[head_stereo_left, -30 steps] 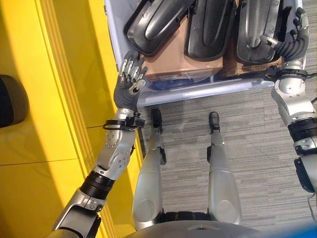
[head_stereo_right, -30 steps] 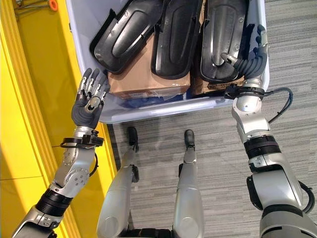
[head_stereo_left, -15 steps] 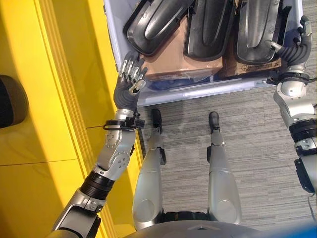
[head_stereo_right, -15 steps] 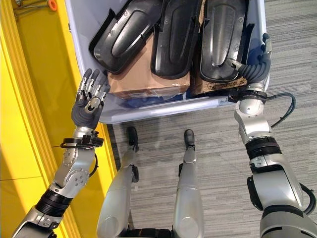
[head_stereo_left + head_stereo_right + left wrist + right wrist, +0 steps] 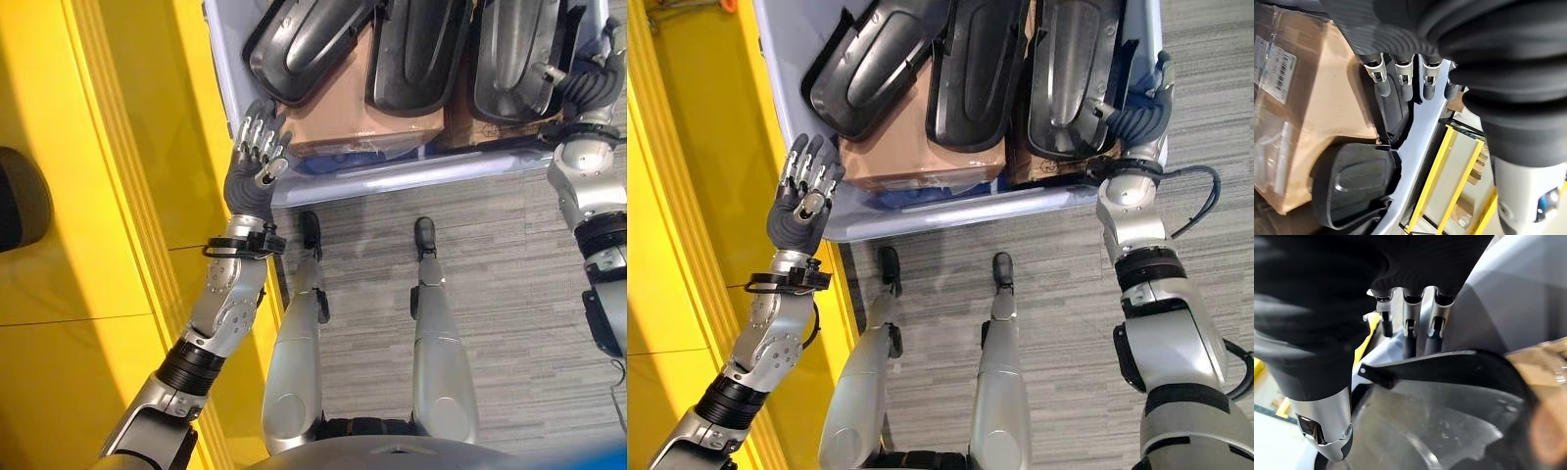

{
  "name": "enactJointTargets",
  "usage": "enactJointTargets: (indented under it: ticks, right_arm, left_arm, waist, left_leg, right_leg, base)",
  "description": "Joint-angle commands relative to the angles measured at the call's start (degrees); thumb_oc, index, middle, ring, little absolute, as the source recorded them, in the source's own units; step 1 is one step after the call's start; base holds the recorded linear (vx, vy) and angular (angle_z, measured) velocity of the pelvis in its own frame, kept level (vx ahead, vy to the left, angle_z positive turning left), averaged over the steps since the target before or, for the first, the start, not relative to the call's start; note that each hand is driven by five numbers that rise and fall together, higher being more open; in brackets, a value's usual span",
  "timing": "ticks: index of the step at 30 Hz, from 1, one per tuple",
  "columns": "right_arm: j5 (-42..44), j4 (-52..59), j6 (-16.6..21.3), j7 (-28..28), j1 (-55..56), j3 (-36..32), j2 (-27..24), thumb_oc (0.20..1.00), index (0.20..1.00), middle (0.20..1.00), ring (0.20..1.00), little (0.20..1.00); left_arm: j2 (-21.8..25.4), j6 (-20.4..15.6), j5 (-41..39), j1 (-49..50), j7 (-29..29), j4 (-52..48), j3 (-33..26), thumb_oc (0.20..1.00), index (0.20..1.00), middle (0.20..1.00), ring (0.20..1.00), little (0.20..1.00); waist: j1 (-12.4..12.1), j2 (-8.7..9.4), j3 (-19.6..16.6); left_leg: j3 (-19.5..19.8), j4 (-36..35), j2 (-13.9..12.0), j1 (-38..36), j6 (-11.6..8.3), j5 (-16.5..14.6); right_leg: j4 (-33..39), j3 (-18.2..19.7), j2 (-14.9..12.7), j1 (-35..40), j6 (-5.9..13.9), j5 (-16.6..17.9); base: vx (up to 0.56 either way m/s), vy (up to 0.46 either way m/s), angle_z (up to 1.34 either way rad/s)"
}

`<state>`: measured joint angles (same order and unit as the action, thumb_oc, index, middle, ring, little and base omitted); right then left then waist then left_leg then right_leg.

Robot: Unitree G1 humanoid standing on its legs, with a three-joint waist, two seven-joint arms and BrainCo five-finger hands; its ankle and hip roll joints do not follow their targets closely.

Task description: Move parts from the plastic box to the shelf.

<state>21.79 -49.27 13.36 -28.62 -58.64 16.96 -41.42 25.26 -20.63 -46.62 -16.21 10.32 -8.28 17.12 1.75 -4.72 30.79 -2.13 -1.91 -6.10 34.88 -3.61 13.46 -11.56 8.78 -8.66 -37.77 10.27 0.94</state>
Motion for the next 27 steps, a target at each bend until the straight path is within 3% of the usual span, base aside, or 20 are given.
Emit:
enactJointTargets:
  ticks: [1,16,27]
  right_arm:
    - [2.1,-0.9,1.0,0.0,-2.6,2.5,-4.9,1.0,1.0,1.0,1.0,1.0]
    - [3.6,-14.6,-1.3,2.7,-11.1,9.5,-4.9,1.0,1.0,1.0,1.0,1.0]
    - [2.7,-16.4,-1.8,3.0,-12.6,11.9,-3.0,1.0,1.0,1.0,1.0,1.0]
  left_arm:
    - [1.6,-3.5,0.5,1.2,-0.7,-5.9,-0.6,1.0,1.0,1.0,1.0,1.0]
    - [2.3,-3.6,0.3,2.3,-0.7,-8.2,-0.4,1.0,1.0,1.0,1.0,1.0]
    - [2.0,-3.9,0.5,1.8,0.1,-8.7,-0.1,1.0,1.0,1.0,1.0,1.0]
  waist:
    - [-1.6,-0.25,-1.0]
    - [-2.9,0.03,-1.0]
    - [-3.5,0.34,-1.0]
  left_leg:
    - [0.5,3.2,-2.5,-6.1,-1.22,-11.3]
    - [1.6,3.5,-2.8,-3.2,-1.44,-11.1]
    - [2.4,4.0,-2.4,-1.2,-1.21,-11.2]
  right_leg:
    - [-0.6,-2.0,2.9,0.6,-4.08,-1.8]
    - [-2.1,-3.4,3.4,-2.4,-4.21,-2.3]
    - [-2.8,-4.0,3.2,-4.1,-4.18,-2.2]
  base:
    - [0.03,-0.03,0.02]
    - [0.01,-0.011,0.03]
    - [0.01,0.006,0.04]
